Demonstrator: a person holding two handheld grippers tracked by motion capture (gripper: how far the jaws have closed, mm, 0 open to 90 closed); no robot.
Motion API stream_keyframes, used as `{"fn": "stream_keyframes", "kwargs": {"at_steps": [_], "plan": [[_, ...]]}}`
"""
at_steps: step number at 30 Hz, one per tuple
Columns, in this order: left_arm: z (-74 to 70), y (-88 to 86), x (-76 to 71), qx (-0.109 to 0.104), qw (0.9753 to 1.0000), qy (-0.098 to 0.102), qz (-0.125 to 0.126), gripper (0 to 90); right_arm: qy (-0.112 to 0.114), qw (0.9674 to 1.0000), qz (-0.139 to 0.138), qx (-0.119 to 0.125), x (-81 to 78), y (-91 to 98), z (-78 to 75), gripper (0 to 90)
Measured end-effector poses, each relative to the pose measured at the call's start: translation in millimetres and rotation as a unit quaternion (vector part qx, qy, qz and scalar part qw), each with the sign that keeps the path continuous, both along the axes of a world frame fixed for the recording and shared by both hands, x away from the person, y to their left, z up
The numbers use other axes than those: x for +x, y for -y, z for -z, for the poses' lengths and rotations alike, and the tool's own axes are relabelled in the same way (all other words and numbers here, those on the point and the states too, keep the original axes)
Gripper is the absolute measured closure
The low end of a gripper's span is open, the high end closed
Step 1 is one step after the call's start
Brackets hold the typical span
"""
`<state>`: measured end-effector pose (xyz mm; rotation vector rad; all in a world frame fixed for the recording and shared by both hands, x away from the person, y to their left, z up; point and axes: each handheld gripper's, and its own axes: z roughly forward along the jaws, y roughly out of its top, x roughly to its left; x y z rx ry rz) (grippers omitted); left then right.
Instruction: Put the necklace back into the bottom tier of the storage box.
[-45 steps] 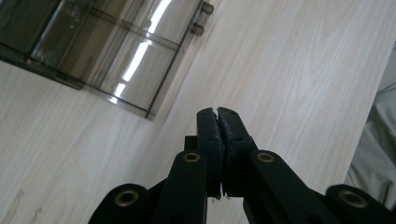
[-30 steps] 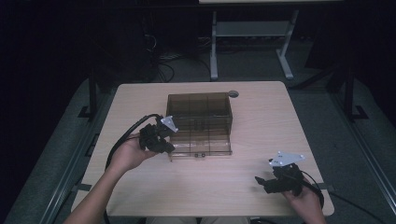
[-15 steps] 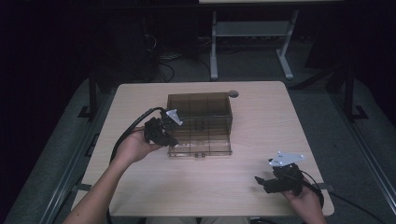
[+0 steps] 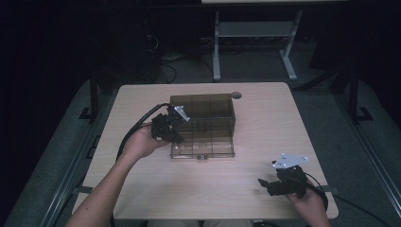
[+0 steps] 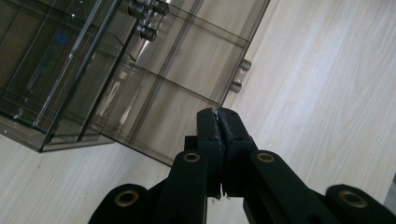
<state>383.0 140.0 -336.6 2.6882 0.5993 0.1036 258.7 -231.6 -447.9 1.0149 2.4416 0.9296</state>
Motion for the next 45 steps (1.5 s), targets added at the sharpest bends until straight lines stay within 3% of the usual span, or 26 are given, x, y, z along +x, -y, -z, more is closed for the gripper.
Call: {"fn": "stream_keyframes", "kwargs": {"at_steps": [17,45], "plan": [[11.0,4.0,17.8,0.012,0.9997,-0.014,-0.014,88.1,0.004,1.0,-0.004,0.003,0.3,0.0,-0.7,16.6],[43.6,13.7,42.8,0.036,0.9981,-0.034,-0.037,88.1,0.004,1.0,-0.005,0.006,0.9,1.4,-0.7,16.6]]}}
